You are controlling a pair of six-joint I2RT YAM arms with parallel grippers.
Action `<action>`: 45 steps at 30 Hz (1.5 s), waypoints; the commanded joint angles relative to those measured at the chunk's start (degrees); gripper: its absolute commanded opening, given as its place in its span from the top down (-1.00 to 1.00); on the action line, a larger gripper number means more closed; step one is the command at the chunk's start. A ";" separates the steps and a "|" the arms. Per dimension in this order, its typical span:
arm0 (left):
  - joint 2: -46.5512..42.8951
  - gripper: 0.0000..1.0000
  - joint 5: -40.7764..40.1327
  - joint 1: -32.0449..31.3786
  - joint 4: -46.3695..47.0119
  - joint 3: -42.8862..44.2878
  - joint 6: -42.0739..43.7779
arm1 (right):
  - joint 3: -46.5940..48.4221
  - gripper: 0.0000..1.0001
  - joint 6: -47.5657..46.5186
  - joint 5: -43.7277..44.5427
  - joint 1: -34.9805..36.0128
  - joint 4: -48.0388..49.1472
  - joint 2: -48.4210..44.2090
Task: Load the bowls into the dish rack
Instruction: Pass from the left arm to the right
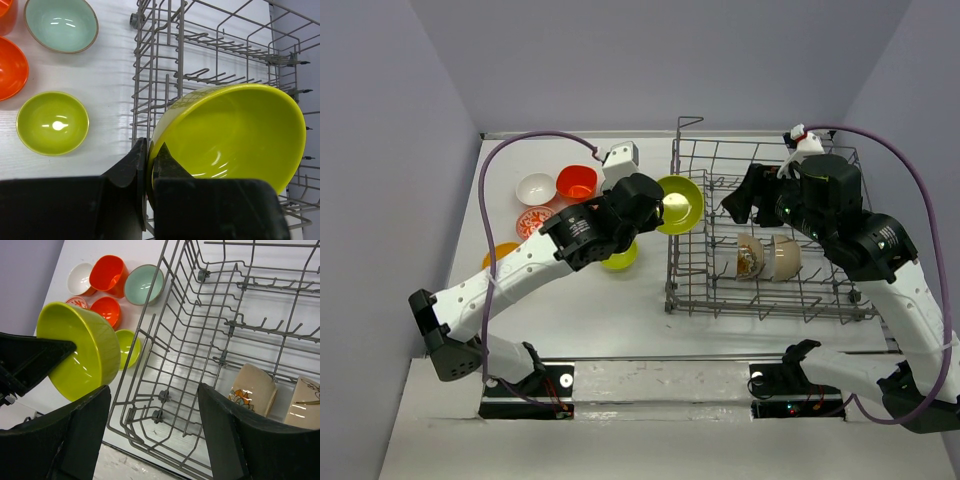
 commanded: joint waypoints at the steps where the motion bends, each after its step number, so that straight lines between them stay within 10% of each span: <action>1: 0.71 1.00 -2.90 -0.93 1.71 4.07 -1.05 | 1.20 -0.51 -1.24 0.59 0.39 -0.35 -1.16; 20: 9.15 1.00 -2.38 -4.62 2.06 11.81 -0.44 | -3.89 -0.49 -2.12 3.93 0.39 2.37 0.51; 45: 14.07 1.00 -2.29 -7.26 2.58 15.15 0.35 | -6.36 0.11 -3.27 10.17 0.39 4.22 2.53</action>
